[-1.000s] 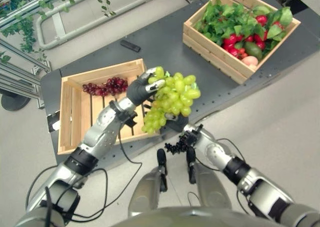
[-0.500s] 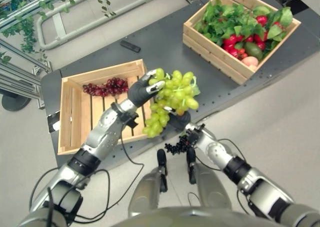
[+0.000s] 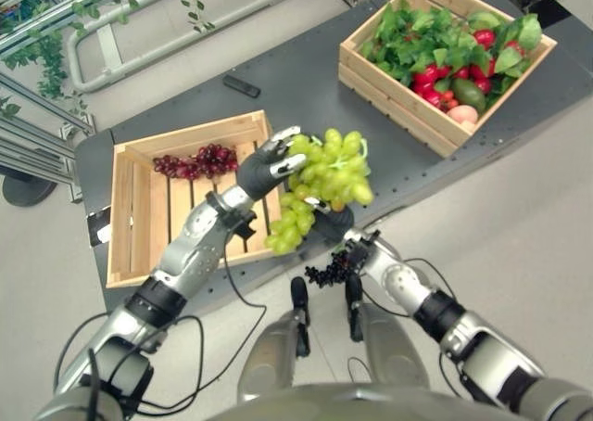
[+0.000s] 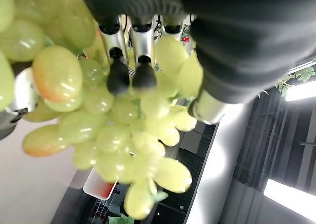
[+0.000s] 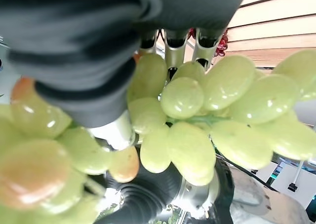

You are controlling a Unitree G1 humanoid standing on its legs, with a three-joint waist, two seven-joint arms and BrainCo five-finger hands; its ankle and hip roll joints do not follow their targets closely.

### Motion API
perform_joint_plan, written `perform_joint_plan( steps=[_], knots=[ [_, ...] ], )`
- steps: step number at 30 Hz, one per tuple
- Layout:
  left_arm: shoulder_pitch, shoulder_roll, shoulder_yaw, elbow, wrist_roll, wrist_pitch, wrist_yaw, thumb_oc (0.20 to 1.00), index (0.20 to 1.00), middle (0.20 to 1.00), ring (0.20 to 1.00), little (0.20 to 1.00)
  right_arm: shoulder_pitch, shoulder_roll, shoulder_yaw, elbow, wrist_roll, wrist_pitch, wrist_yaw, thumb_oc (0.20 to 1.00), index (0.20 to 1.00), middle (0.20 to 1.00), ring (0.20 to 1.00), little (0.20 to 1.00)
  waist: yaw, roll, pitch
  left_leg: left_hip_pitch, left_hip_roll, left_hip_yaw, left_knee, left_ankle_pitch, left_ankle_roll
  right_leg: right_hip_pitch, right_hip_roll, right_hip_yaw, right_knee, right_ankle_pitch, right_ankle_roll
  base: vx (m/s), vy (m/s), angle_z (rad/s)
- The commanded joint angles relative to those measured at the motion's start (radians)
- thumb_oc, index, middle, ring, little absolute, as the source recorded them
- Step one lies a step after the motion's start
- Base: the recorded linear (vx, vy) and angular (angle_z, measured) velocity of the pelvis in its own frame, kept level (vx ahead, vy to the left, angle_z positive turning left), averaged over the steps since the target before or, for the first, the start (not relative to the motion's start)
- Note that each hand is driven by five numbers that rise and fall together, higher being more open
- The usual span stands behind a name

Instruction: Pick up the fruits from the basket on one side to the basket on the other side

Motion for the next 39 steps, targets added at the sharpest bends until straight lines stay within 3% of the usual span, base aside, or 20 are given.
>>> perform_joint_plan(
  steps=[1, 15, 25, 32, 39],
  knots=[
    [0.013, -0.006, -0.017, -0.022, 0.030, -0.045, -0.015, 1.000, 1.000, 1.000, 1.000, 1.000, -0.055, 0.106, -0.047, -0.058, 0.056, -0.050, 0.032, 0.200, 0.200, 0.200, 0.200, 0.200, 0.004, -0.043, -0.005, 0.079, -0.003, 0.018, 0.060, -0.126, 0.007, 0.055, -0.035, 0.037, -0.007, 0.020, 0.089, 0.00, 0.000, 0.00],
    [0.112, 0.064, 0.078, -0.050, 0.012, -0.042, -0.042, 1.000, 1.000, 1.000, 1.000, 1.000, -0.019, 0.032, -0.096, -0.099, 0.040, -0.050, 0.050, 0.200, 0.200, 0.200, 0.200, 0.200, 0.005, -0.048, -0.011, 0.079, -0.002, 0.019, 0.065, -0.128, 0.006, 0.057, -0.035, 0.039, -0.005, 0.021, 0.090, 0.00, 0.000, 0.00],
    [0.272, 0.100, 0.214, -0.100, 0.001, -0.036, -0.073, 1.000, 1.000, 1.000, 1.000, 1.000, 0.068, -0.079, -0.233, -0.200, 0.026, -0.075, 0.069, 0.200, 0.200, 0.200, 0.200, 0.200, 0.004, -0.053, -0.010, 0.079, 0.000, 0.016, 0.057, -0.124, 0.007, 0.058, -0.032, 0.038, -0.020, 0.026, 0.092, 0.00, 0.000, 0.00],
    [0.364, 0.023, 0.333, -0.085, -0.001, -0.052, -0.051, 1.000, 1.000, 1.000, 1.000, 1.000, 0.149, -0.137, -0.398, -0.283, 0.016, -0.117, 0.068, 0.200, 0.200, 0.200, 0.200, 0.200, 0.001, -0.058, -0.011, 0.082, 0.001, 0.010, 0.047, -0.119, 0.007, 0.062, -0.033, 0.034, -0.026, 0.027, 0.094, 0.00, 0.000, 0.00],
    [0.420, -0.106, 0.497, -0.021, 0.029, -0.115, 0.003, 1.000, 1.000, 1.000, 1.000, 1.000, 0.250, -0.188, -0.626, -0.369, -0.023, -0.171, 0.056, 0.200, 0.200, 0.200, 0.200, 0.200, -0.007, -0.074, -0.018, 0.094, -0.004, 0.001, 0.030, -0.117, 0.006, 0.074, -0.034, 0.024, -0.035, 0.027, 0.096, 0.00, 0.000, 0.00]
  ],
)
